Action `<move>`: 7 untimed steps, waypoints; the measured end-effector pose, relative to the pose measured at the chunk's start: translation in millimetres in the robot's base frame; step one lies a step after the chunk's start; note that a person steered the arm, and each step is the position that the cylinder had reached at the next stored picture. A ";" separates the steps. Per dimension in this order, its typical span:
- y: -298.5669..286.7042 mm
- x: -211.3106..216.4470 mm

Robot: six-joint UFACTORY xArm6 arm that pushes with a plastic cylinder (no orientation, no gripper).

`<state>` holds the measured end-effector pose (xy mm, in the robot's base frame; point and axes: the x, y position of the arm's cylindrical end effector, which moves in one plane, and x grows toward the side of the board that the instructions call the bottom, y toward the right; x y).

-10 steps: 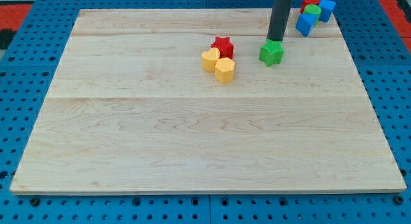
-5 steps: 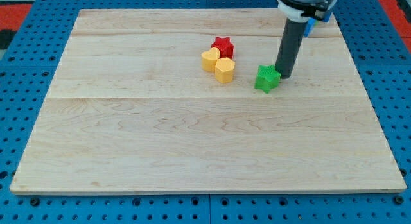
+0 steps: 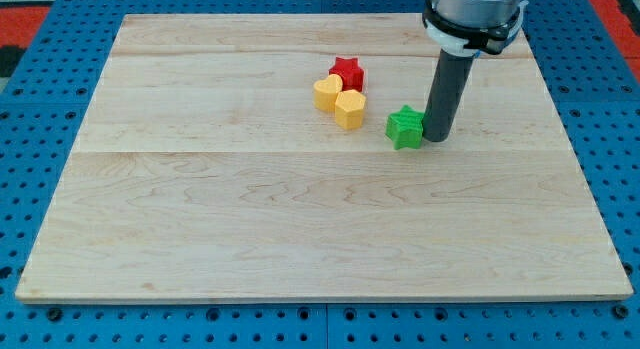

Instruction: Move green star to the yellow hexagon

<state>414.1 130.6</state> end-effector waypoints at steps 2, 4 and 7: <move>-12.5 -1.1; -34.8 -0.9; -60.0 -0.9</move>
